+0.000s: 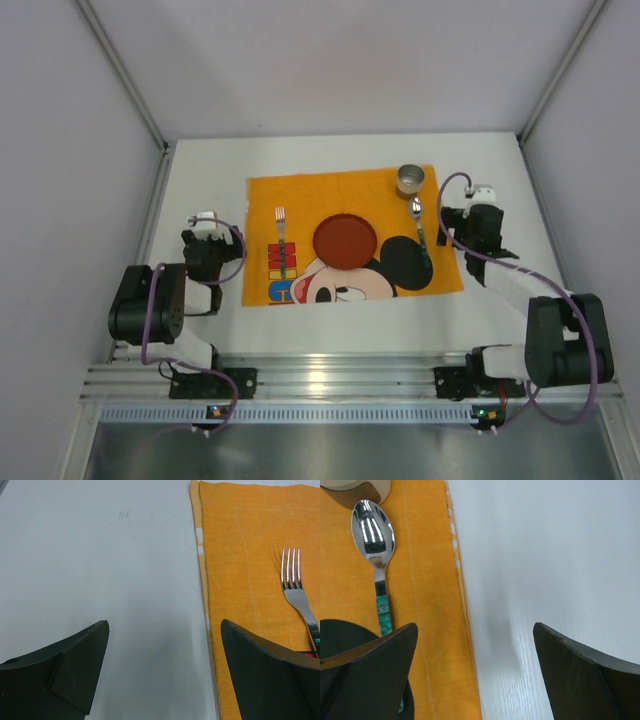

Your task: Set the dinner table for one person

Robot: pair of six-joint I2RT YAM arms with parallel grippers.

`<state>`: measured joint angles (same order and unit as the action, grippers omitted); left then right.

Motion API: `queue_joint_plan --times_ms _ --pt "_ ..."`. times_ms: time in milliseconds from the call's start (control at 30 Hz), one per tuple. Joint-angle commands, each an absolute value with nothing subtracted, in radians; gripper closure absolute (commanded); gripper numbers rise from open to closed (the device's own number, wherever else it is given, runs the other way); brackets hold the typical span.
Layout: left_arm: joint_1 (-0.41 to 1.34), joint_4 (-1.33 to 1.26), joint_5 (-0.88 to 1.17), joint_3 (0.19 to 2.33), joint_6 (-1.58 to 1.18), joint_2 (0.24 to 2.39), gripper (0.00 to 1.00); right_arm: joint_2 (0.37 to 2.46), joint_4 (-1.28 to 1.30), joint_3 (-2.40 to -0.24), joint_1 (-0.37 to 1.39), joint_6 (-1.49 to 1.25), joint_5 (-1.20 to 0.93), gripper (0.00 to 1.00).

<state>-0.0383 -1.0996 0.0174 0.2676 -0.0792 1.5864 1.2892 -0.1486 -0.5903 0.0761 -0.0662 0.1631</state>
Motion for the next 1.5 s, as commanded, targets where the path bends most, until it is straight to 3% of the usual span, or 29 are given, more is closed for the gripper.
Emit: queue_joint_plan --times_ms 0,133,300,1467 --pt "-0.035 -1.157 0.018 0.291 -0.074 1.58 0.02 1.333 -0.626 -0.517 0.051 -0.029 0.131 0.0" --pt "-0.035 -1.157 0.017 0.291 -0.072 1.578 0.01 1.382 -0.963 -0.332 0.04 0.008 0.146 0.0" --pt "-0.035 -1.157 0.015 0.291 -0.072 1.578 0.02 1.446 -1.148 -0.27 0.031 0.017 0.081 0.0" --pt "-0.037 -1.18 0.054 0.29 -0.057 1.589 0.01 1.448 -1.146 -0.261 0.025 0.02 0.083 0.0"
